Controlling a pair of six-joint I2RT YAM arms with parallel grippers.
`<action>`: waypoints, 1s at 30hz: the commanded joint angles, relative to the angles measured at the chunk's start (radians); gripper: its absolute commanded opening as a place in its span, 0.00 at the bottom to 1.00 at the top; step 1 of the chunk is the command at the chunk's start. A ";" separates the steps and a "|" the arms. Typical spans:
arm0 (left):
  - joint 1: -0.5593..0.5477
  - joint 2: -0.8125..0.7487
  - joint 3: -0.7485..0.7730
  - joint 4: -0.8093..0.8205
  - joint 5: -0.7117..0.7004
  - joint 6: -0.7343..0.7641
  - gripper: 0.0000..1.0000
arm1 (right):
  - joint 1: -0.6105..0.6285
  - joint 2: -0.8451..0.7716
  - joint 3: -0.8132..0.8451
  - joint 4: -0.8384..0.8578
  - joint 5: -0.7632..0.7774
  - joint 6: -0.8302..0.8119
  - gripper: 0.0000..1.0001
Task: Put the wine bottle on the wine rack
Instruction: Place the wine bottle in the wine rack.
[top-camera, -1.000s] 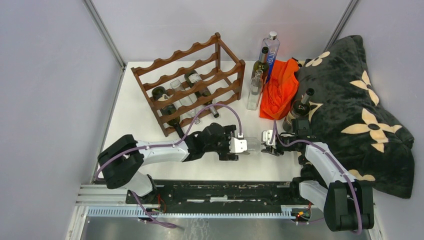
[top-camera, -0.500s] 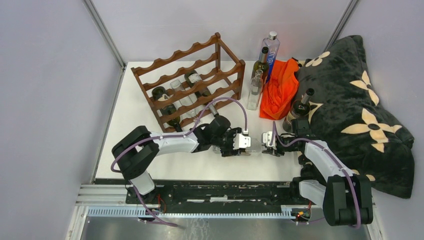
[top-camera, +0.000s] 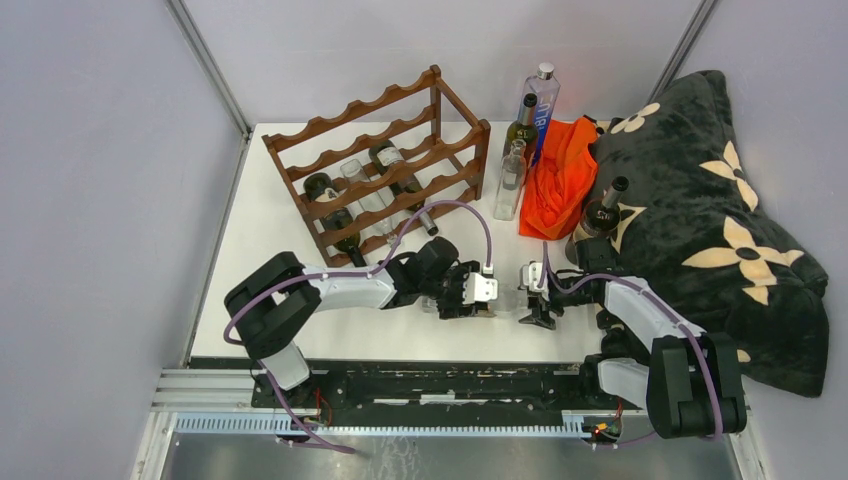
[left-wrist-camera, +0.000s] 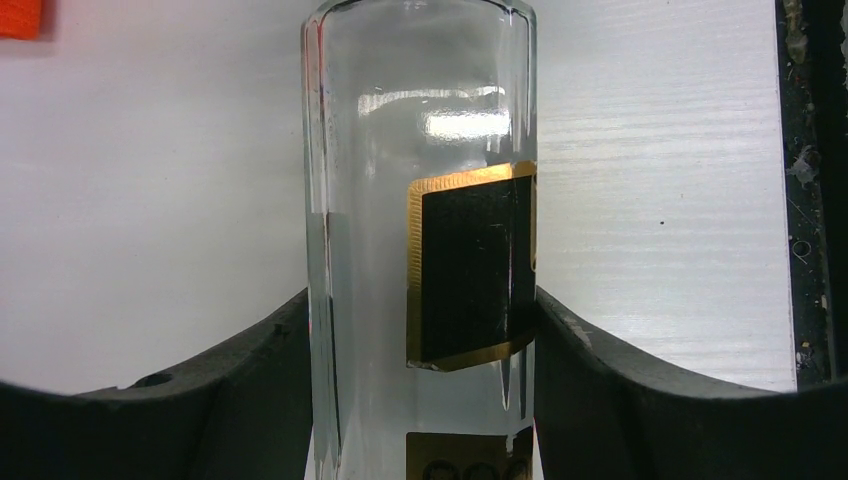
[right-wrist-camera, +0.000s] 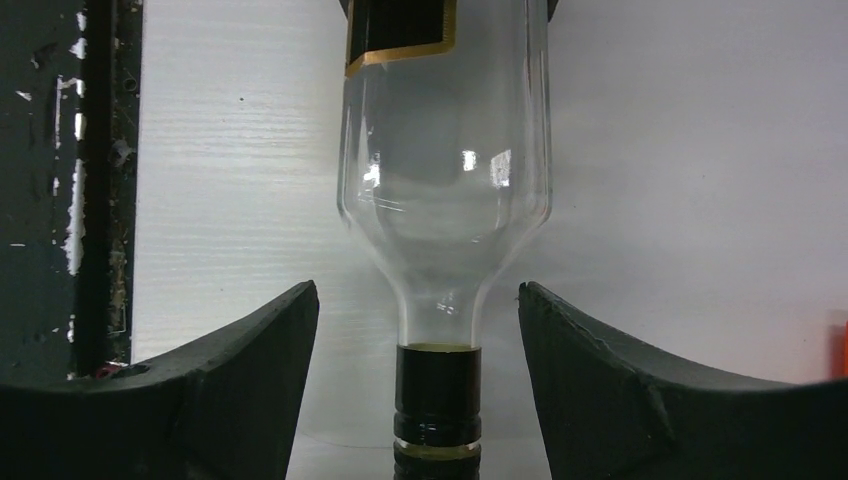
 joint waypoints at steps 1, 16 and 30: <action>0.004 -0.064 0.000 0.134 0.026 -0.004 0.02 | 0.011 -0.009 -0.013 0.129 0.068 0.132 0.78; 0.008 -0.078 -0.012 0.142 0.013 0.016 0.02 | 0.083 0.152 0.070 0.047 0.137 0.178 0.39; 0.008 -0.238 -0.045 0.185 -0.117 -0.182 1.00 | 0.074 -0.185 0.013 0.279 0.252 0.359 0.00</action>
